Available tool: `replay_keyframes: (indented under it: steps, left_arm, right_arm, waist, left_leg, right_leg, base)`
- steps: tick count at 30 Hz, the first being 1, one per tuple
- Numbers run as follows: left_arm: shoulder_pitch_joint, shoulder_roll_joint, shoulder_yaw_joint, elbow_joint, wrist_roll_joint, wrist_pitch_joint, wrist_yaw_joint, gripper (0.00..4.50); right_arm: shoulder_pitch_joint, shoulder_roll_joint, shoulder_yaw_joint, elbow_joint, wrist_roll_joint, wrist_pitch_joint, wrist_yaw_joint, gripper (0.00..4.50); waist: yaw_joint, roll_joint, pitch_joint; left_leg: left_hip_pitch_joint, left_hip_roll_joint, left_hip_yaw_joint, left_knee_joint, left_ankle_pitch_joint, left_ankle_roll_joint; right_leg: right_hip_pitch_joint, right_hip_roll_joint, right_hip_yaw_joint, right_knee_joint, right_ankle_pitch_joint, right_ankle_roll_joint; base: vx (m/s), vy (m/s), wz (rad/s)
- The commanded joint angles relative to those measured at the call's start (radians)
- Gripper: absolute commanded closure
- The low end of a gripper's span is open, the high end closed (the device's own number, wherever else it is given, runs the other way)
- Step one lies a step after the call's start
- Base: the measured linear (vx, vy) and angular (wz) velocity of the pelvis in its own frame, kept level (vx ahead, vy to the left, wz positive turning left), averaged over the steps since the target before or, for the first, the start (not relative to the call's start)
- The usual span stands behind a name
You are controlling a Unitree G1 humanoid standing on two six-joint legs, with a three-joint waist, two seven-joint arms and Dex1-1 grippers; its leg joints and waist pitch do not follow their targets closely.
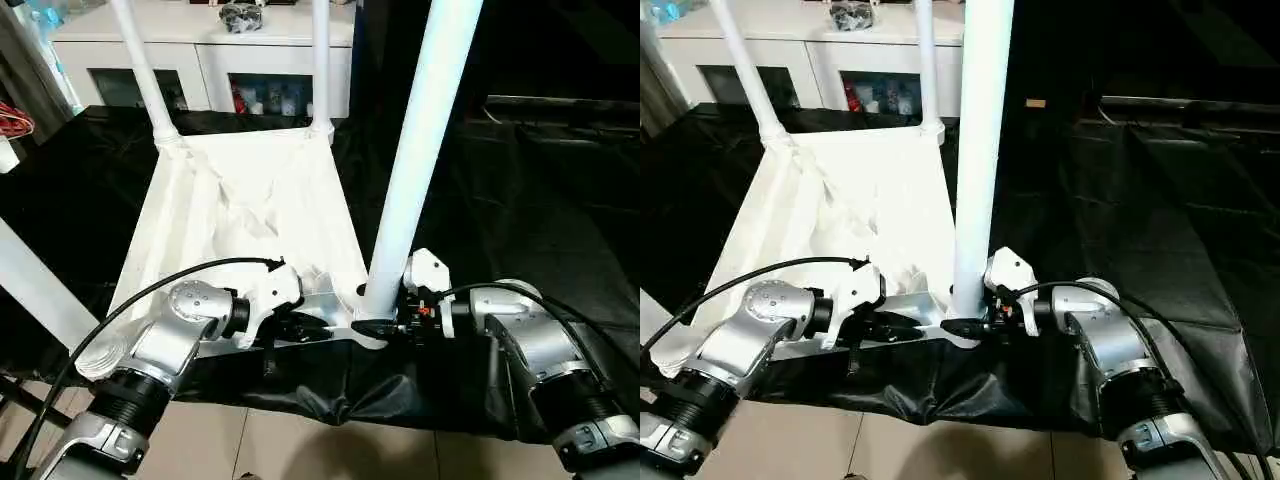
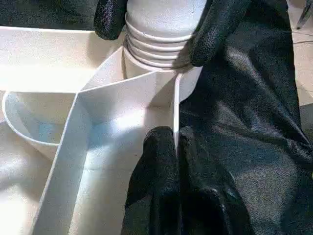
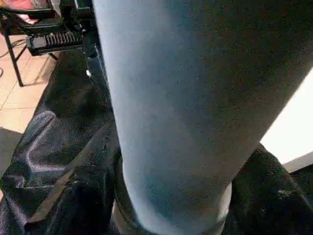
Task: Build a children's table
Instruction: Rotate leg to tighten
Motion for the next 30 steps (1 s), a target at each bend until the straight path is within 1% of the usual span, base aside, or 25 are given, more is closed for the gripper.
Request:
replay_keyframes:
  steps: [1,2,3,4,5,6,7,8,9,10,11,12,13,14,16,17,18,19,22,23,24,25,27,28,30]
  left_arm:
    - [-0.01,-0.006,-0.002,-0.008,-0.016,-0.022,-0.02,4.5]
    - [-0.014,-0.013,0.003,0.0,-0.015,-0.021,-0.001,4.5]
    - [-0.014,-0.013,0.003,0.0,-0.015,-0.021,-0.001,4.5]
    - [-0.015,-0.017,0.006,0.004,-0.015,-0.02,0.011,4.5]
    - [-0.029,-0.04,0.018,0.027,-0.001,-0.013,0.074,4.5]
    - [-0.043,-0.066,0.03,0.046,0.006,-0.004,0.129,4.5]
    - [-0.043,-0.066,0.03,0.046,0.006,-0.004,0.129,4.5]
    - [-0.051,-0.08,0.035,0.055,0.009,0.001,0.155,4.5]
    - [-0.067,-0.111,0.045,0.074,0.015,0.015,0.207,4.5]
    - [-0.078,-0.131,0.049,0.085,0.02,0.024,0.24,4.5]
    - [-0.089,-0.151,0.049,0.096,0.026,0.029,0.269,4.5]
    - [-0.095,-0.163,0.05,0.103,0.03,0.032,0.288,4.5]
    - [-0.105,-0.185,0.048,0.112,0.036,0.038,0.315,4.5]
    - [-0.117,-0.211,0.046,0.125,0.043,0.046,0.349,4.5]
    - [-0.126,-0.233,0.045,0.135,0.047,0.053,0.374,4.5]
    - [-0.135,-0.253,0.044,0.144,0.052,0.055,0.401,4.5]
    - [-0.15,-0.279,0.048,0.163,0.059,0.054,0.44,4.5]
    - [-0.153,-0.286,0.048,0.168,0.061,0.049,0.446,4.5]
    - [-0.155,-0.293,0.046,0.168,0.057,0.043,0.432,4.5]
    - [-0.149,-0.288,0.044,0.159,0.053,0.041,0.415,4.5]
    - [-0.146,-0.285,0.042,0.154,0.051,0.037,0.406,4.5]
    - [-0.142,-0.28,0.04,0.147,0.048,0.031,0.39,4.5]
    - [-0.113,-0.251,0.038,0.112,0.027,0.013,0.323,4.5]
    - [-0.111,-0.248,0.04,0.109,0.024,0.011,0.317,4.5]
    - [-0.106,-0.242,0.044,0.104,0.015,0.018,0.301,4.5]
  right_arm:
    - [0.009,-0.015,0.022,-0.018,-0.008,0.009,0.023,1.81]
    - [0.013,-0.01,0.021,-0.019,-0.001,0.017,0.018,1.82]
    - [0.013,-0.01,0.021,-0.019,-0.001,0.017,0.018,1.82]
    - [0.015,-0.007,0.02,-0.02,0.002,0.02,0.014,1.82]
    - [0.02,0.023,-0.001,-0.013,0.018,0.038,-0.027,1.82]
    - [0.013,0.06,-0.025,0.013,0.015,0.04,-0.106,1.82]
    - [0.013,0.06,-0.025,0.013,0.015,0.04,-0.106,1.82]
    - [0.009,0.078,-0.037,0.028,0.011,0.04,-0.149,1.83]
    - [-0.005,0.12,-0.061,0.071,-0.005,0.042,-0.259,1.83]
    - [-0.014,0.148,-0.075,0.1,-0.016,0.044,-0.331,1.83]
    - [-0.022,0.174,-0.088,0.127,-0.023,0.046,-0.398,1.83]
    - [-0.027,0.192,-0.096,0.143,-0.027,0.047,-0.439,1.83]
    - [-0.034,0.218,-0.102,0.162,-0.034,0.044,-0.495,1.83]
    - [-0.04,0.25,-0.106,0.178,-0.042,0.05,-0.551,1.83]
    - [-0.045,0.276,-0.106,0.189,-0.051,0.053,-0.595,1.83]
    - [-0.052,0.3,-0.102,0.197,-0.063,0.055,-0.634,1.83]
    - [-0.062,0.328,-0.097,0.203,-0.074,0.055,-0.665,1.83]
    - [-0.064,0.337,-0.094,0.201,-0.074,0.048,-0.662,1.83]
    - [-0.069,0.348,-0.102,0.198,-0.053,0.032,-0.618,1.83]
    - [-0.068,0.342,-0.105,0.189,-0.038,0.04,-0.589,1.27]
    - [-0.067,0.338,-0.105,0.186,-0.035,0.042,-0.581,1.13]
    - [-0.066,0.333,-0.106,0.181,-0.03,0.045,-0.569,1.11]
    - [-0.062,0.285,-0.098,0.165,-0.038,0.033,-0.516,0.91]
    - [-0.061,0.278,-0.097,0.164,-0.042,0.029,-0.512,0.78]
    - [-0.06,0.265,-0.096,0.163,-0.045,0.024,-0.499,0.68]
  waist:
    - [-0.001,-0.02,-0.063]
    - [-0.001,-0.021,-0.063]
    - [-0.001,-0.018,-0.063]
    - [-0.001,-0.019,-0.063]
    - [-0.001,-0.019,-0.062]
    - [-0.002,-0.02,-0.062]
    - [-0.003,-0.019,-0.06]
    - [-0.006,-0.021,-0.061]
    - [-0.008,-0.021,-0.059]
    - [-0.014,-0.02,-0.056]
    - [-0.019,-0.024,-0.06]
    - [-0.021,-0.024,-0.059]
    - [-0.027,-0.021,-0.056]
    - [-0.031,-0.018,-0.057]
    - [-0.035,-0.02,-0.058]
    - [-0.034,-0.02,-0.059]
    - [-0.035,-0.019,-0.058]
    - [-0.035,-0.019,-0.06]
    - [-0.031,-0.017,-0.063]
    - [-0.03,-0.019,-0.063]
    - [-0.03,-0.019,-0.064]
    - [-0.029,-0.017,-0.063]
    - [-0.029,-0.019,-0.063]
    - [-0.027,-0.018,-0.064]
    - [-0.027,-0.017,-0.064]
  left_leg:
    - [0.007,0.037,-0.01,-0.075,-0.276,0.053]
    - [0.007,0.037,-0.01,-0.074,-0.275,0.053]
    - [0.007,0.037,-0.01,-0.075,-0.275,0.053]
    - [0.008,0.037,-0.01,-0.075,-0.277,0.052]
    - [0.008,0.036,-0.01,-0.075,-0.28,0.052]
    - [0.008,0.036,-0.009,-0.075,-0.282,0.05]
    - [0.013,0.035,-0.009,-0.075,-0.296,0.041]
    - [0.009,0.034,-0.012,-0.076,-0.302,0.034]
    - [0.007,0.035,-0.013,-0.079,-0.296,0.027]
    - [0.011,0.031,-0.012,-0.078,-0.324,0.016]
    - [0.008,0.028,-0.016,-0.077,-0.325,0.01]
    - [0.006,0.029,-0.017,-0.079,-0.321,0.01]
    - [0.011,0.027,-0.017,-0.077,-0.339,0.011]
    - [0.012,0.026,-0.017,-0.076,-0.348,0.012]
    - [0.009,0.024,-0.017,-0.076,-0.338,0.014]
    - [0.007,0.026,-0.018,-0.077,-0.331,0.015]
    - [0.007,0.026,-0.017,-0.077,-0.331,0.017]
    - [0.009,0.025,-0.016,-0.077,-0.333,0.019]
    - [0.006,0.028,-0.015,-0.078,-0.322,0.031]
    - [0.005,0.028,-0.015,-0.078,-0.312,0.036]
    - [0.005,0.028,-0.014,-0.078,-0.309,0.04]
    - [0.005,0.029,-0.014,-0.078,-0.309,0.042]
    - [0.003,0.029,-0.013,-0.077,-0.306,0.049]
    - [0.001,0.03,-0.013,-0.077,-0.297,0.053]
    - [0.003,0.031,-0.011,-0.076,-0.286,0.056]
  right_leg:
    - [0.044,-0.051,0.042,-0.085,-0.361,-0.197]
    - [0.044,-0.051,0.042,-0.085,-0.36,-0.197]
    - [0.044,-0.051,0.042,-0.085,-0.359,-0.198]
    - [0.044,-0.05,0.042,-0.085,-0.356,-0.199]
    - [0.043,-0.05,0.042,-0.086,-0.361,-0.198]
    - [0.043,-0.05,0.042,-0.088,-0.369,-0.196]
    - [0.038,-0.05,0.041,-0.092,-0.395,-0.191]
    - [0.043,-0.051,0.04,-0.091,-0.413,-0.184]
    - [0.042,-0.052,0.042,-0.091,-0.415,-0.179]
    - [0.035,-0.051,0.04,-0.099,-0.456,-0.171]
    - [0.044,-0.054,0.036,-0.097,-0.484,-0.155]
    - [0.043,-0.055,0.037,-0.099,-0.49,-0.149]
    - [0.037,-0.053,0.036,-0.106,-0.519,-0.139]
    - [0.035,-0.053,0.035,-0.108,-0.536,-0.132]
    - [0.035,-0.052,0.035,-0.11,-0.535,-0.126]
    - [0.037,-0.052,0.035,-0.107,-0.518,-0.127]
    - [0.036,-0.051,0.036,-0.108,-0.511,-0.129]
    - [0.035,-0.05,0.035,-0.108,-0.506,-0.13]
    - [0.039,-0.05,0.038,-0.103,-0.44,-0.15]
    - [0.041,-0.05,0.038,-0.1,-0.413,-0.16]
    - [0.042,-0.05,0.038,-0.099,-0.403,-0.164]
    - [0.041,-0.05,0.039,-0.099,-0.397,-0.169]
    - [0.045,-0.051,0.038,-0.098,-0.387,-0.178]
    - [0.047,-0.053,0.038,-0.096,-0.378,-0.181]
    - [0.045,-0.053,0.04,-0.095,-0.364,-0.192]
  base:
    - [0.0,0.0,0.0]
    - [0.0,0.0,0.0]
    - [0.0,0.0,0.0]
    - [0.0,0.0,0.0]
    - [0.0,0.0,0.0]
    - [0.0,0.0,0.0]
    - [0.0,0.0,0.0]
    - [0.0,0.0,0.0]
    - [0.0,0.0,0.0]
    - [0.0,0.0,0.0]
    - [0.0,0.0,0.0]
    - [0.0,0.0,0.0]
    - [0.0,0.0,0.0]
    - [0.0,0.0,0.0]
    - [0.0,0.0,0.0]
    - [0.0,0.0,0.0]
    - [0.0,0.0,0.0]
    - [0.0,0.0,0.0]
    - [0.0,0.0,0.0]
    - [0.0,0.0,0.0]
    - [0.0,0.0,0.0]
    - [0.0,0.0,0.0]
    - [0.0,0.0,0.0]
    - [0.0,0.0,0.0]
    - [0.0,0.0,0.0]
